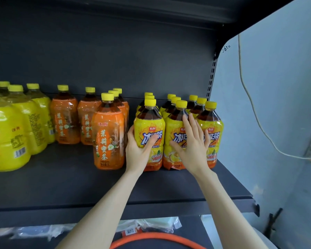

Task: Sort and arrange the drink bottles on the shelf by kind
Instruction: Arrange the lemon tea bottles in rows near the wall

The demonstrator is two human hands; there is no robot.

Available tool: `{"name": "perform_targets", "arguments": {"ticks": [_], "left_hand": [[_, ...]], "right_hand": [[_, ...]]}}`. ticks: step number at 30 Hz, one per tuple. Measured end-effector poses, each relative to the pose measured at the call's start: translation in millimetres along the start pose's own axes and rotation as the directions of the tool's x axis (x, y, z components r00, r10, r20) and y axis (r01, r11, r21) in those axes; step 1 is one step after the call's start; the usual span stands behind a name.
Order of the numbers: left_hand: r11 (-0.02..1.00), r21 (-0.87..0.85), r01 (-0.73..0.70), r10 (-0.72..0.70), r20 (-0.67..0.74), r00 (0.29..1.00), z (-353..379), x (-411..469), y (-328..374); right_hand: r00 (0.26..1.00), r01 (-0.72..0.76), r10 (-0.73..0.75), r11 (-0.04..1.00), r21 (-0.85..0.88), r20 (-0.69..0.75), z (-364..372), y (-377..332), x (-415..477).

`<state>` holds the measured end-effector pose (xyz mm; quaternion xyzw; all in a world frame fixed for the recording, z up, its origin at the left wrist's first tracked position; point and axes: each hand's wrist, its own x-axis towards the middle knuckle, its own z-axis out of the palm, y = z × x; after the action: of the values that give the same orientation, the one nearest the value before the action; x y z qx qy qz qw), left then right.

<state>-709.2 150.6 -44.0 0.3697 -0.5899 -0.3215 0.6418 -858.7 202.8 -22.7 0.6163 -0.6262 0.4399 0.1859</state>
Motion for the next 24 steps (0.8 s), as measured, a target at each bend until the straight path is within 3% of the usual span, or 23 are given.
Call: {"name": "perform_targets", "arguments": {"ticks": [16, 21, 24], "left_hand": [[0.996, 0.082, 0.043, -0.045, 0.022, 0.999, 0.0, 10.3, -2.9], [0.953, 0.256, 0.163, -0.193, 0.093, 0.977, -10.2, 8.3, 14.2], [0.899, 0.404, 0.166, -0.237, 0.133, 0.962, -19.4, -0.4, 30.2]], "right_hand": [[0.999, -0.002, 0.005, 0.999, -0.051, 0.051, 1.8, -4.0, -2.5], [0.982, -0.023, 0.043, 0.993, -0.114, 0.181, -11.4, -12.0, -1.5], [0.957, -0.049, 0.082, 0.991, -0.124, 0.278, -27.2, -21.5, 2.0]]}}
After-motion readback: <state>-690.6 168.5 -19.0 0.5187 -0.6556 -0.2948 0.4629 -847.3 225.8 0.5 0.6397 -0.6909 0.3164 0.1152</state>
